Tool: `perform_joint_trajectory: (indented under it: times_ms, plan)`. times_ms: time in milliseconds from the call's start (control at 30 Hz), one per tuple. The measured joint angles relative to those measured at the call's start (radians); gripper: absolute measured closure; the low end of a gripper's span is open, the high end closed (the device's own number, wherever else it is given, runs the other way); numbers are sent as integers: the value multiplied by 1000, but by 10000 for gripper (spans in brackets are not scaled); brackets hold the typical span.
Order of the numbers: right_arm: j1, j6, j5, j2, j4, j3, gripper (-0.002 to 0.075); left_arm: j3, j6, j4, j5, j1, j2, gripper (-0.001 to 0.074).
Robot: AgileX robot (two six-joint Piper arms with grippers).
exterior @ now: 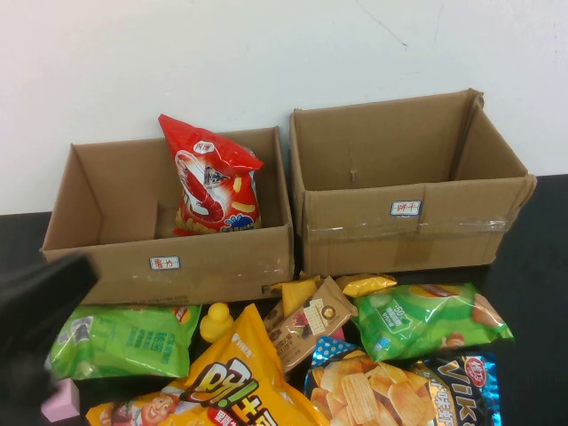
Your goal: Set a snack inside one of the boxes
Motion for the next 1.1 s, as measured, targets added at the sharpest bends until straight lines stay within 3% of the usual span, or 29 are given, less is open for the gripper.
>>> perform_joint_trajectory:
  times_ms: [100, 200, 300, 433, 533, 733, 833, 933, 1100]
  plan:
    - [0, 0, 0, 14, 0, 0, 727, -91, 52, 15, -42, 18, 181, 736]
    - [0, 0, 0, 14, 0, 0, 727, -149, 170, 21, 69, 19, 317, 736]
    - [0, 0, 0, 14, 0, 0, 727, -170, 314, 21, 317, 19, 395, 736]
    - [0, 0, 0, 14, 0, 0, 727, -177, 613, -91, 792, 20, 490, 736]
    - [0, 0, 2, 16, 0, 0, 727, -218, 1047, -422, 1071, 22, 575, 736]
    - [0, -23, 0, 16, 2, 0, 727, -403, 1950, -1480, 1346, 6, 674, 736]
    - [0, -42, -9, 20, 2, 0, 727, -494, 2336, -1846, 1572, -4, 730, 736]
    - [0, -58, -13, 22, 2, 0, 727, -507, 2595, -2074, 1721, -28, 750, 736]
    - [0, -64, -16, 22, 2, 0, 727, -449, 2912, -2217, 1734, -151, 751, 736]
